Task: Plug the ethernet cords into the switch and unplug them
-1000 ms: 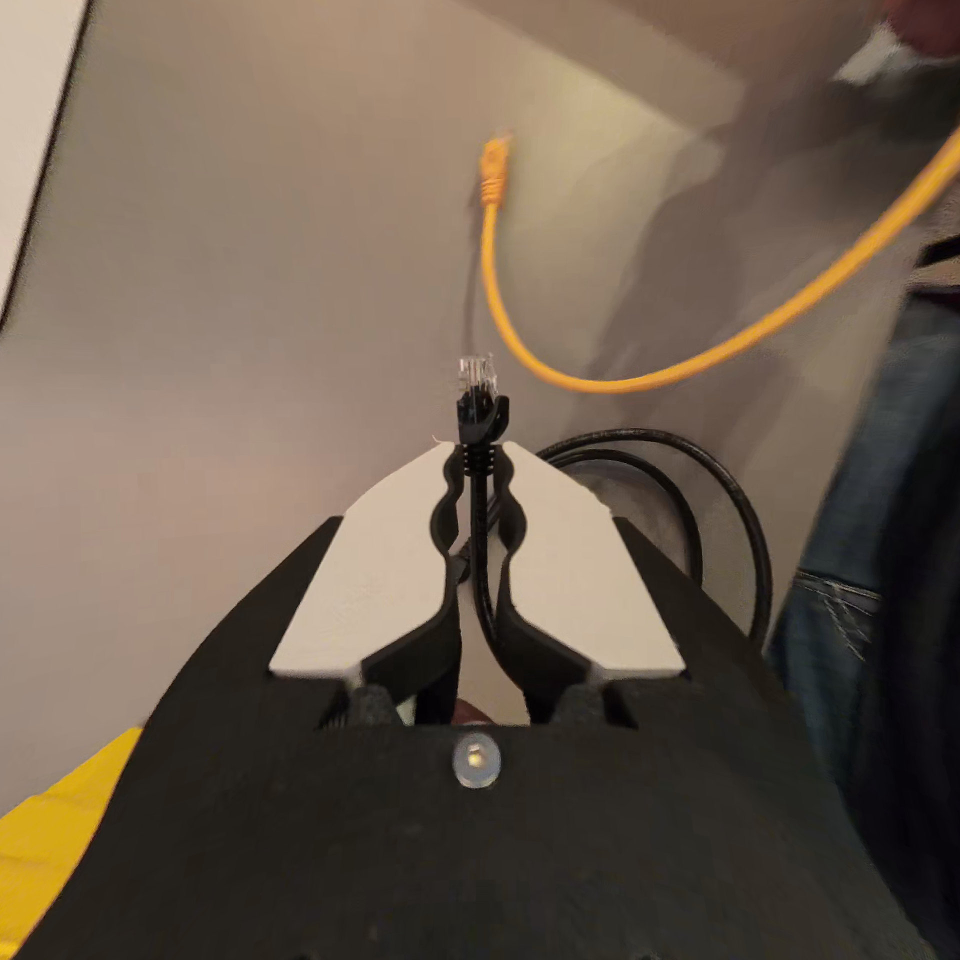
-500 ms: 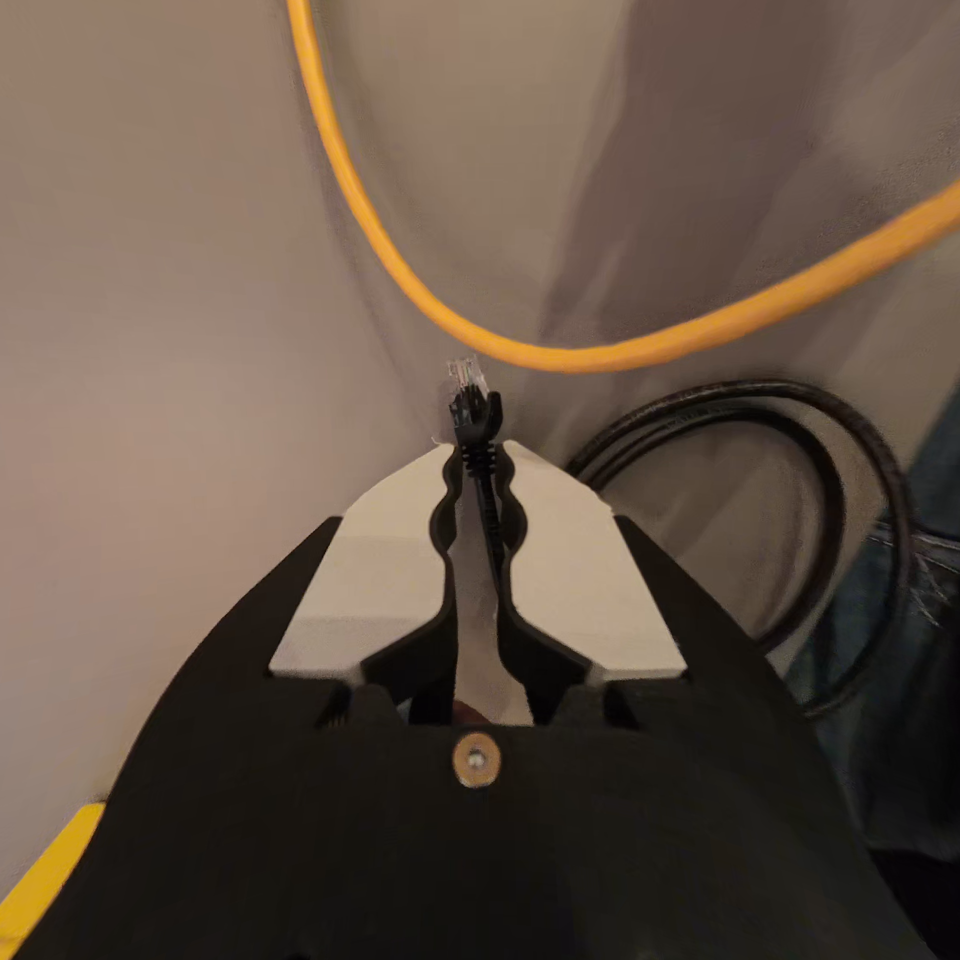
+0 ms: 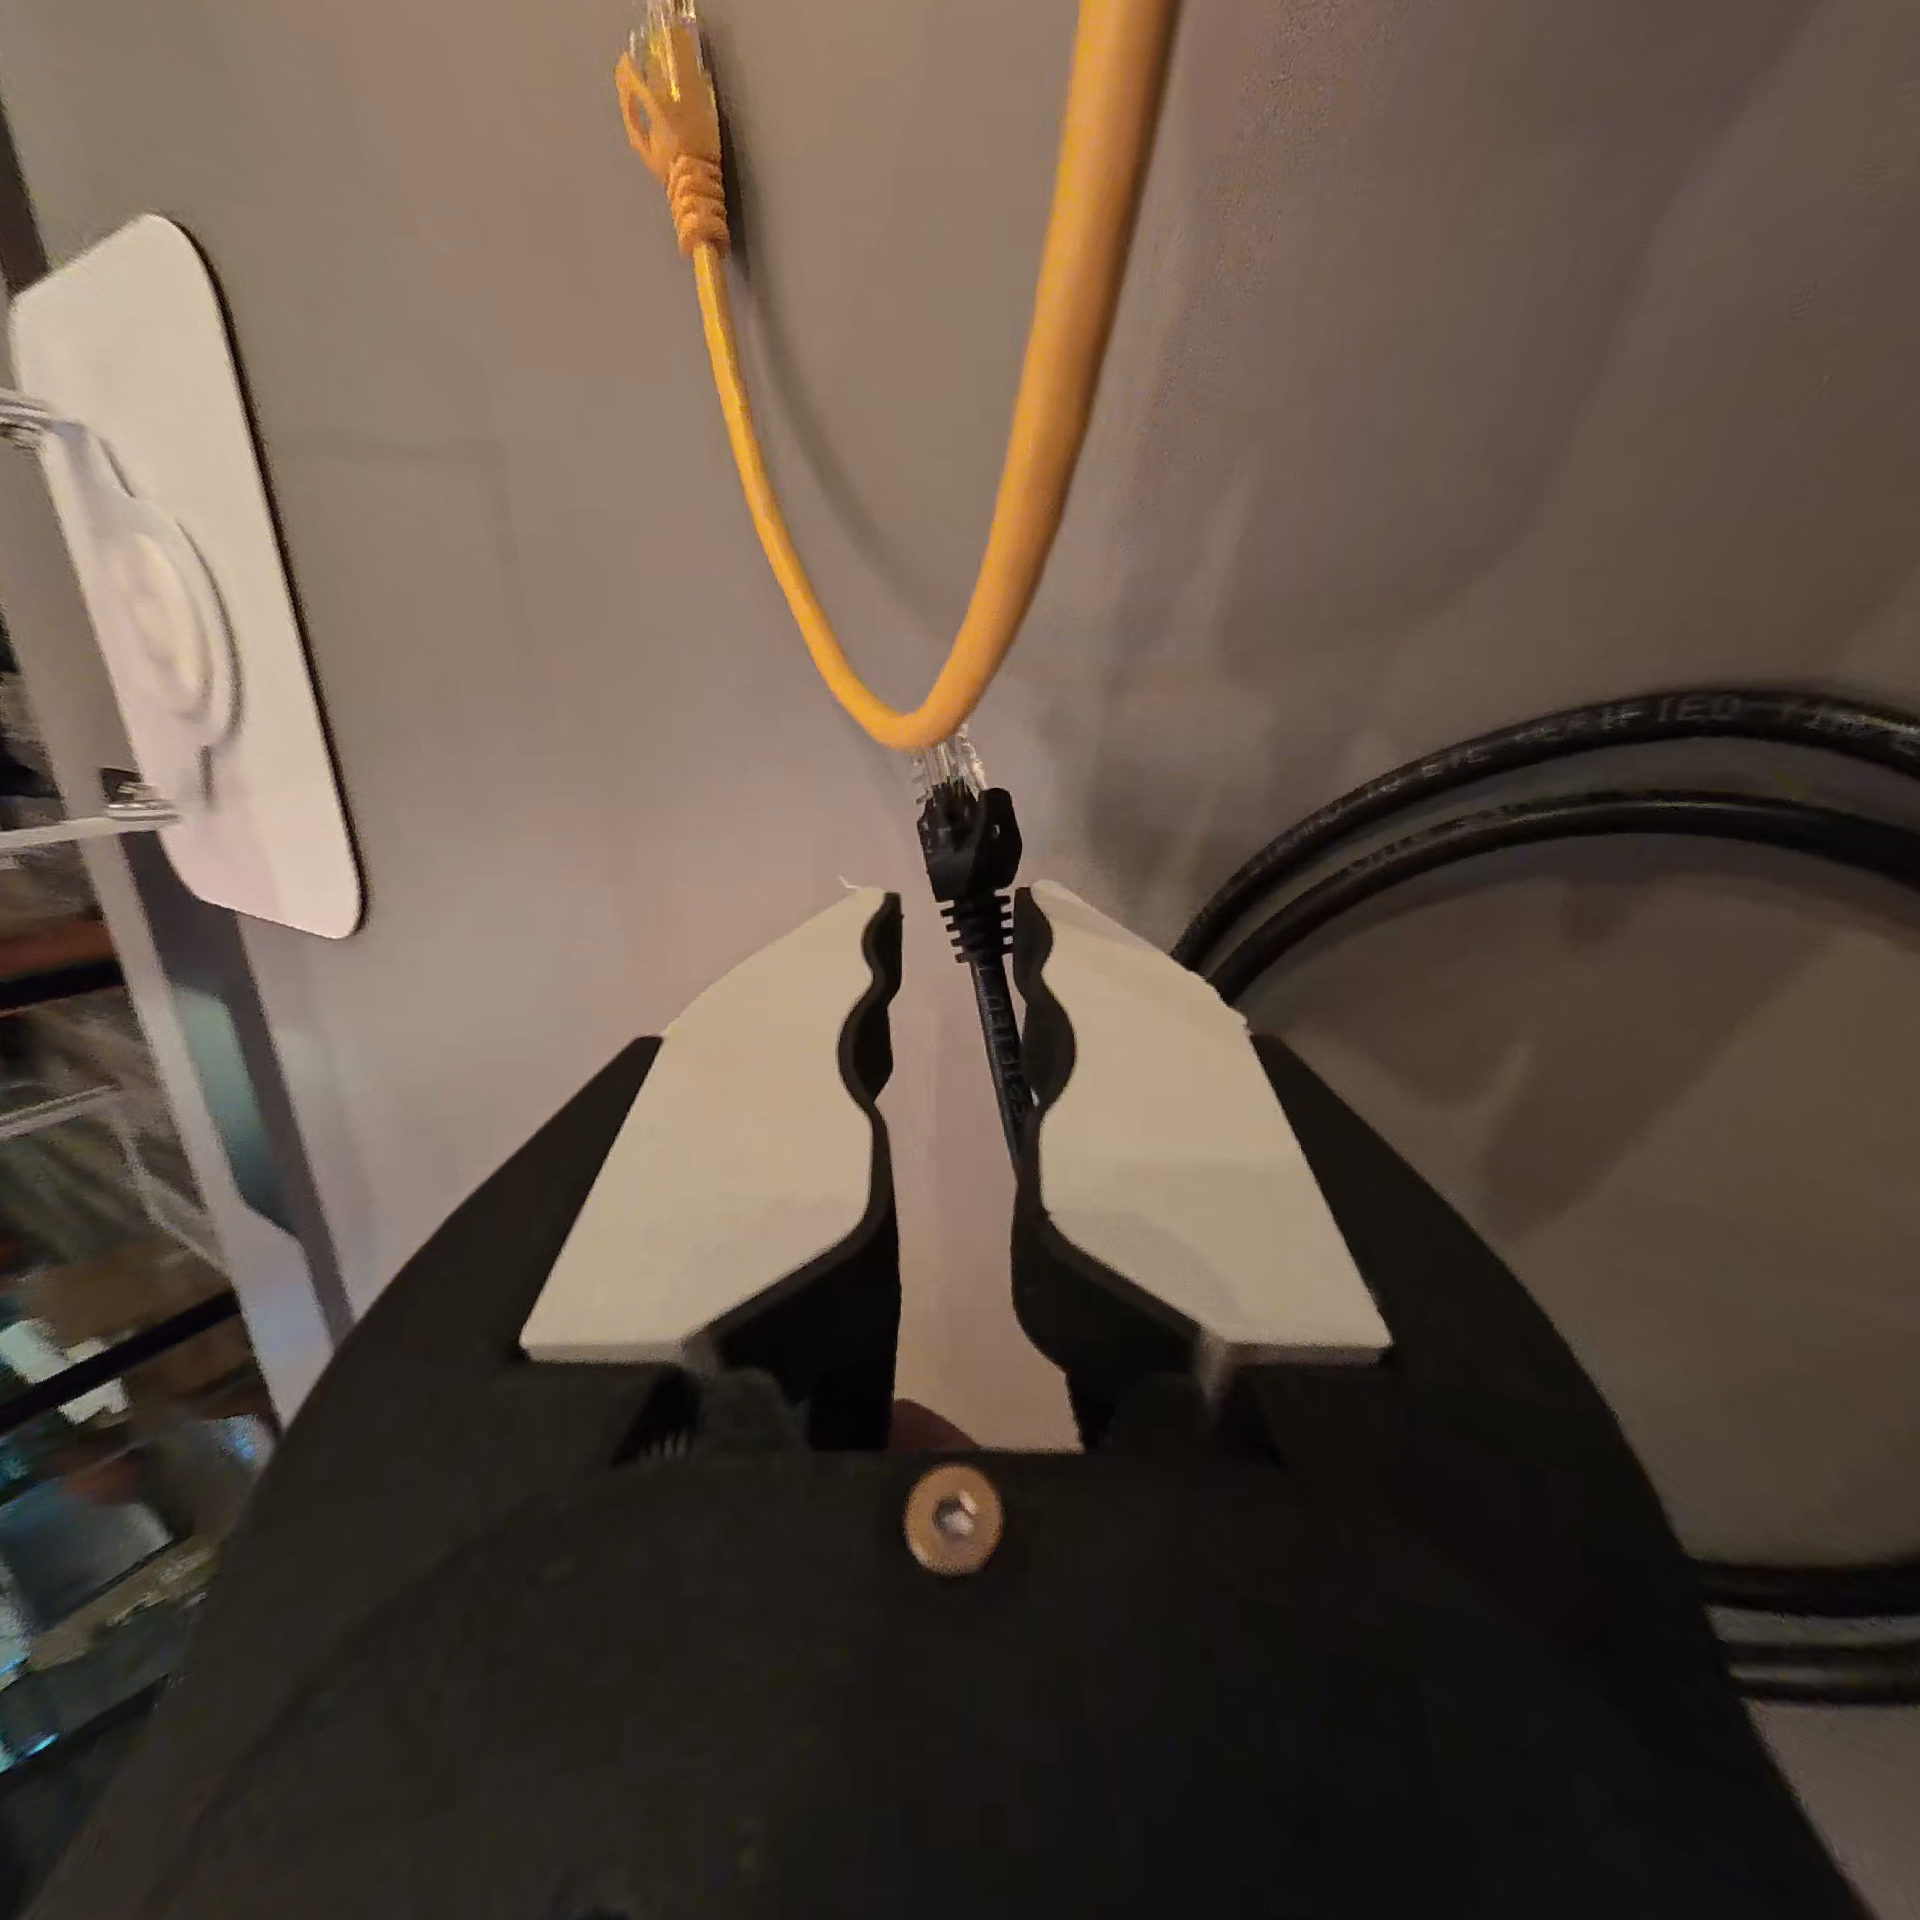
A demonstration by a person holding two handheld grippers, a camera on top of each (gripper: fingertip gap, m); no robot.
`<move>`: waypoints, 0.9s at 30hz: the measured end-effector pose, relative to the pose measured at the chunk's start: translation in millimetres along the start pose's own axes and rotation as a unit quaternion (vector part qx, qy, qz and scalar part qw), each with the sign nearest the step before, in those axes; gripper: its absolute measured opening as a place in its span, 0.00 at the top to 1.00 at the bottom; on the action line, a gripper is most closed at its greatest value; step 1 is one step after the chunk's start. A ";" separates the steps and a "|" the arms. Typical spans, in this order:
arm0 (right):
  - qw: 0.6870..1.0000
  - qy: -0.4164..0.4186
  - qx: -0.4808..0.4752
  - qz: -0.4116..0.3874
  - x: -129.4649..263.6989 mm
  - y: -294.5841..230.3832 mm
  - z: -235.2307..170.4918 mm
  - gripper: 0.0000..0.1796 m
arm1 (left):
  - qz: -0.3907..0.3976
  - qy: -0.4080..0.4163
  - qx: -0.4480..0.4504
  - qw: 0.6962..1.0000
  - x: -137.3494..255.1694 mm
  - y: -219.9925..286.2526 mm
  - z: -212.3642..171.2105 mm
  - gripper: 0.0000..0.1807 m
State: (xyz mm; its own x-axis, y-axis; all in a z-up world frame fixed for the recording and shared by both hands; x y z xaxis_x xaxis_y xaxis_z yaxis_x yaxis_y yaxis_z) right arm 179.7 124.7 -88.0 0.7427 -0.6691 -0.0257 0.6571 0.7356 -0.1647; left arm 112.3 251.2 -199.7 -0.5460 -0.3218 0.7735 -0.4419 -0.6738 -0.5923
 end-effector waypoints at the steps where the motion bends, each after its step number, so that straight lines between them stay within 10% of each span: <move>1: 1.000 0.000 0.000 0.000 -0.3 -0.4 -0.1 0.60 | 0.016 0.002 -0.006 1.000 0.6 -1.9 0.3 0.89; 27: 1.000 0.007 0.002 0.002 0.3 -2.5 2.4 0.60 | 0.211 -0.018 -0.090 0.973 8.7 -17.1 -0.1 0.93</move>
State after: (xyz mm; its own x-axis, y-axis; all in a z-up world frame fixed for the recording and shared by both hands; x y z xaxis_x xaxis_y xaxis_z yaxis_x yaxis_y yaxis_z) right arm 178.6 122.9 -85.2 0.7430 -0.6681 -0.0398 0.6553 0.7383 -0.1597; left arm 115.1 260.0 -182.9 -0.6814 -0.5709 0.4579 -0.3021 -0.3504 -0.8865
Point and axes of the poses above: each gripper's, where its closed fingertips meet, x back along the fingers, z out of its top, y = z × x across the jaws, the point moved 1 cm from there along x, back along the fingers, and after that the axes turned 7 degrees about z, right-handed, at the moved point
